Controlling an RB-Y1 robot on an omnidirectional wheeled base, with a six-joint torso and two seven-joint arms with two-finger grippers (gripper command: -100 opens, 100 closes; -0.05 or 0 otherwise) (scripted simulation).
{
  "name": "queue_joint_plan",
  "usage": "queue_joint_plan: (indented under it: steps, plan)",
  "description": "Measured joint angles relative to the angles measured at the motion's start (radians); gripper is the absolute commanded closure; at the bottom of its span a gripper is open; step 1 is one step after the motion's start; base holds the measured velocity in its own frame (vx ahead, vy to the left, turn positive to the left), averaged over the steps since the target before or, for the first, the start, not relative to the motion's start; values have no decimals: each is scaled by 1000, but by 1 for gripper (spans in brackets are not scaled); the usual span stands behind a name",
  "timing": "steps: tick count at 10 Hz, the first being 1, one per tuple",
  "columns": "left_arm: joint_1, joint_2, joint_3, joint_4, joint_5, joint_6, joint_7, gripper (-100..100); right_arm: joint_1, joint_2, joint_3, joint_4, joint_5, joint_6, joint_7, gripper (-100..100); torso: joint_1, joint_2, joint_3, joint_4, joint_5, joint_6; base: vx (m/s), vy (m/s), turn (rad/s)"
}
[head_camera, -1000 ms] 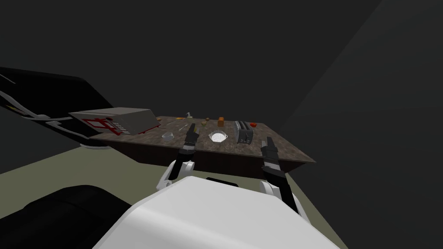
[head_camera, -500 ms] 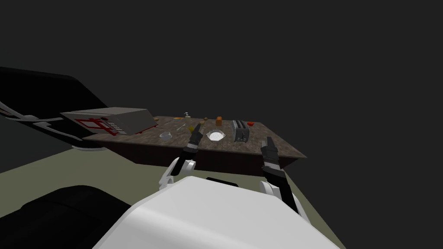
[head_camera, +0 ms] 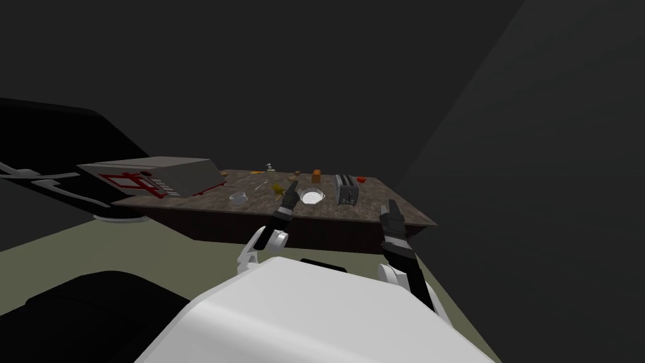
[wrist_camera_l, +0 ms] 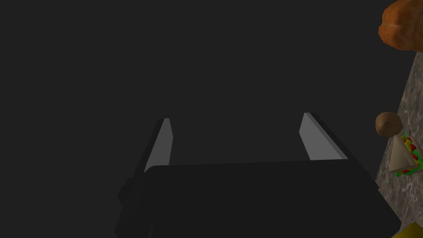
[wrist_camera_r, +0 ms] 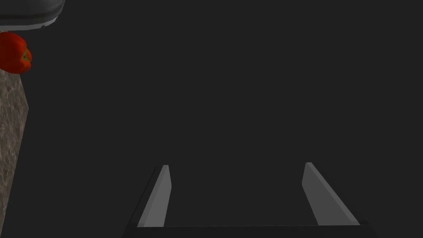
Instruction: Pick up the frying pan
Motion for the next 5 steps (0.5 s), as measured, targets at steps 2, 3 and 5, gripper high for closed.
queue_joint_plan:
  steps: [2, 3, 5]
  plan:
    - [-16, 5, -17, 3, 12, 46, 3, -100, 0, 0, 0, 0, 0, 0, 0, 0, 1, 0, 0, 0, 0, 0, -32, -33, -35]
    - [-26, 8, -29, 0, 19, 74, 4, -100, 0, 0, 0, 0, 0, 0, 0, 0, 1, 0, 0, 0, 0, 0, -23, -26, -21]
    - [-45, 6, -48, 2, 27, 128, 5, -100, 0, 0, 0, 0, 0, 0, 0, 0, 1, 0, 0, 0, 0, 0, -19, -39, -29]
